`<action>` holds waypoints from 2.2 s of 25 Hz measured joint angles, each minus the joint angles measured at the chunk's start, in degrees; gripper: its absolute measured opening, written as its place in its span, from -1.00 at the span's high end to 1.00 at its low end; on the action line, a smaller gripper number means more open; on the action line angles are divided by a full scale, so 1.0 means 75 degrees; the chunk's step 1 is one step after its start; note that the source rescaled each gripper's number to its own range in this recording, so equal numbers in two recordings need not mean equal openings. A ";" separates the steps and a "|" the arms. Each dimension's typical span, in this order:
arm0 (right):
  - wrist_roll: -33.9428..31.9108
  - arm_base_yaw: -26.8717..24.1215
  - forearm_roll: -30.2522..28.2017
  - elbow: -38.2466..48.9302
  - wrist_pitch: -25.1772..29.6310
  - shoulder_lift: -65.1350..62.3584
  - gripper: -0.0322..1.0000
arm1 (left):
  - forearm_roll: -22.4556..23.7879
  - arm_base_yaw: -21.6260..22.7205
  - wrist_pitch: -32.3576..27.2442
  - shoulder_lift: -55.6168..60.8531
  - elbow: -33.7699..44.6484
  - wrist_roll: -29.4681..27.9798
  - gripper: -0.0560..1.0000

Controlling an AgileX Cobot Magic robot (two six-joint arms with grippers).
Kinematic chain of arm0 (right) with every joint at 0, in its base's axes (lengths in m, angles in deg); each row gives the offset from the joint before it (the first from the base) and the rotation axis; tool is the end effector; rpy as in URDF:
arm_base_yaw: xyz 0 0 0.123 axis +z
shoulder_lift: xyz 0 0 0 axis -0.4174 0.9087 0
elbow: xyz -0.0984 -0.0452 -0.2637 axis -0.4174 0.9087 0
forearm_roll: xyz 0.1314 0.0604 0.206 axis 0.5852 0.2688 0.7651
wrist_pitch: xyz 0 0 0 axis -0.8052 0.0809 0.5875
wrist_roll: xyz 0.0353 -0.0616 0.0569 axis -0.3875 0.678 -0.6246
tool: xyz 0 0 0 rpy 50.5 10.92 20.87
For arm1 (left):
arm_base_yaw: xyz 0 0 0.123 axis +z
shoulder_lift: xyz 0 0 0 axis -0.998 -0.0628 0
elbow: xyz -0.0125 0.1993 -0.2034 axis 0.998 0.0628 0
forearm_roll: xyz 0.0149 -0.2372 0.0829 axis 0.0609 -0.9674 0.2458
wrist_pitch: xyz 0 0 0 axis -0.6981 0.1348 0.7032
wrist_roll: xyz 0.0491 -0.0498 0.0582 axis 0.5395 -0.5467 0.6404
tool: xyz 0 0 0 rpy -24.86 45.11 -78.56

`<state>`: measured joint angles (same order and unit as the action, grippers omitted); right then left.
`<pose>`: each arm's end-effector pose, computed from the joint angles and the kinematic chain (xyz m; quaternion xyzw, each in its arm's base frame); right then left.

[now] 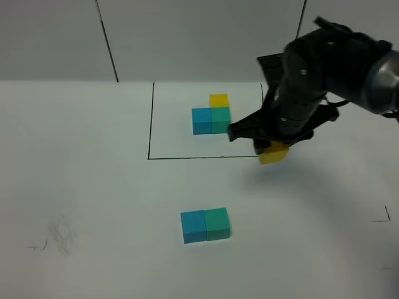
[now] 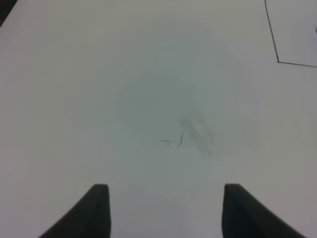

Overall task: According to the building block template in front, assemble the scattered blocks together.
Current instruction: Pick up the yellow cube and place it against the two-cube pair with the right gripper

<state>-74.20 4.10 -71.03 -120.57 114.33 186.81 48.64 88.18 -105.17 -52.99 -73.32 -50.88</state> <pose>0.3657 0.1931 0.2363 -0.1038 0.9816 0.0251 0.1584 -0.0074 0.0028 0.2796 -0.0684 0.8479 -0.0068 0.5257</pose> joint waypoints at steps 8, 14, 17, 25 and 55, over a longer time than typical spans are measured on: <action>-0.1540 0.0895 -0.0545 -0.1264 0.1062 0.1307 0.88 | 0.0000 0.0000 0.0000 0.0000 0.0000 0.0000 0.62; -0.2121 0.1163 -0.0605 -0.1669 0.1181 0.1898 0.88 | 0.0000 0.0000 0.0000 0.0000 0.0000 0.0000 0.62; -0.2149 0.1295 -0.0584 -0.1724 0.1113 0.2090 0.88 | 0.0000 0.0000 0.0000 0.0000 0.0000 0.0000 0.62; -0.2191 0.1550 -0.0366 -0.1773 0.0763 0.2230 0.88 | 0.0000 0.0000 0.0000 0.0000 0.0000 0.0000 0.62; -0.2691 0.1744 -0.0332 -0.1778 0.0988 0.2754 0.88 | 0.0000 0.0000 0.0000 0.0000 0.0000 0.0000 0.62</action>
<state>-94.38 17.18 -73.52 -133.90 121.74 207.47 48.64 88.18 -105.17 -52.99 -73.32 -50.88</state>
